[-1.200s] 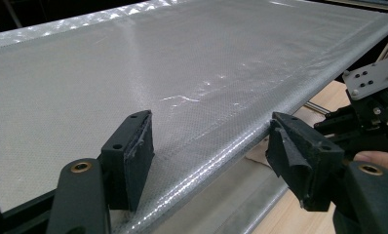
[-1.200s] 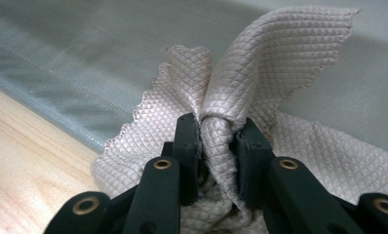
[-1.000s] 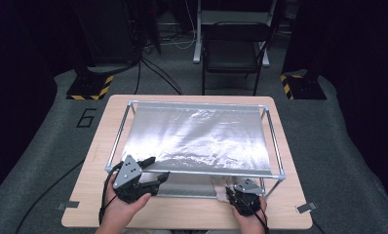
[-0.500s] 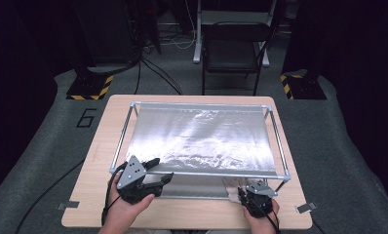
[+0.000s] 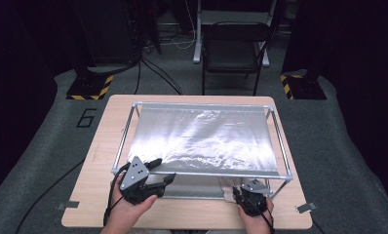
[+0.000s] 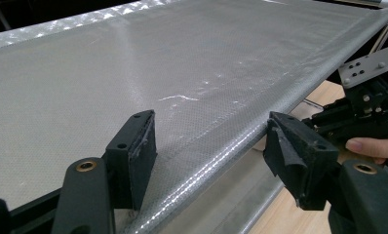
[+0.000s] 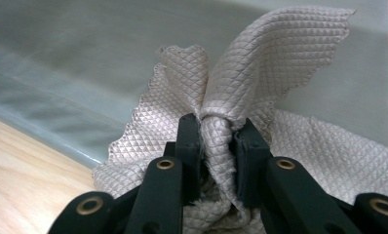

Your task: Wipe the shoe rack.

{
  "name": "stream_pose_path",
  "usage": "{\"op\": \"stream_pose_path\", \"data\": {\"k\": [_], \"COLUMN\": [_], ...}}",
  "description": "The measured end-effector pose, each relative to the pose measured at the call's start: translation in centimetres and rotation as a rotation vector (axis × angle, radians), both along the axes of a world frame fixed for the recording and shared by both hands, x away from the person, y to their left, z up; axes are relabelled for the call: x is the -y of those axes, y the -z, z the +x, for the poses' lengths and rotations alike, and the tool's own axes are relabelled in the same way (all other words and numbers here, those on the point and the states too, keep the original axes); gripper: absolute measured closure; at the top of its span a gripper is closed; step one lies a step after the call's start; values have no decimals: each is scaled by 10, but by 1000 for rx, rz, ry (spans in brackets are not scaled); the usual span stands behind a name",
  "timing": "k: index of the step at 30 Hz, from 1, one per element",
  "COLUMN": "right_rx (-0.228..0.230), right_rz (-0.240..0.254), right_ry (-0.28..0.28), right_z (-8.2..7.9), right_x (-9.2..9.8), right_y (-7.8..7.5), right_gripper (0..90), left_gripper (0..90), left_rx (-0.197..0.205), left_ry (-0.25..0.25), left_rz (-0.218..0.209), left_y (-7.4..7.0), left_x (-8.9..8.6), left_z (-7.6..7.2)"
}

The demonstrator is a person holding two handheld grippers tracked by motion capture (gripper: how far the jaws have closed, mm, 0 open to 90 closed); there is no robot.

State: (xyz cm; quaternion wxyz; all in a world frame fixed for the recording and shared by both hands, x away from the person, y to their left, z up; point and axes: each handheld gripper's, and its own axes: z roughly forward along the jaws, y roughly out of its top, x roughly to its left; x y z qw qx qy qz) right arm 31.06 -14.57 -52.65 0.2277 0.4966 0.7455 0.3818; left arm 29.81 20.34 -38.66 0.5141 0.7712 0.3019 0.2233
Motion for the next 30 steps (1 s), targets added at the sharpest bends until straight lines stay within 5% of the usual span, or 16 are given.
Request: {"op": "stream_pose_path", "data": {"k": [2, 3, 6, 7, 10, 14, 20, 21, 25, 28, 29, 30], "right_rx": [1, -9, -8, -28, 1, 2, -7, -32, -13, -42, -18, -10], "right_rz": [-23, 18, 8, 70, 18, 19, 7, 36, -3, 32, -31, -22], "right_ry": [-23, -25, -60, -57, -87, -113, -105, -85, -60, -22, -19, -18], "right_z": [2, 2, 4, 4, 7, 8, 7, 5, 4, 1, 2, 2], "right_x": [-6, -11, -21, -29, -39, -49, -39, -35, -21, -10, -1, 3], "right_y": [1, 0, 0, 2, 1, 1, -1, 0, -1, -2, -2, -3], "right_gripper": [760, 760, 759, 760, 758, 758, 757, 756, 755, 754, 754, 754], "left_gripper": [360, 360, 360, 360, 360, 360, 360, 360, 360, 360, 360, 360], "left_rx": [0, 0, 3, 3, 5, 2, 3, 2, 1, 4, -3, 0], "left_ry": [0, 1, 1, 1, 2, 0, 0, 1, 2, 1, 1, 2], "left_rz": [-1, 0, 1, 1, 0, 1, 2, 0, 1, 2, -4, 0], "left_y": [0, 0, 0, 0, 0, 1, 1, 1, 1, 0, 1, 1], "left_x": [0, 0, 0, 0, 0, 0, 0, 0, 0, 0, 0, 0], "left_z": [0, 0, 0, 0, 0, -1, -1, -1, -1, 0, -1, -1]}}
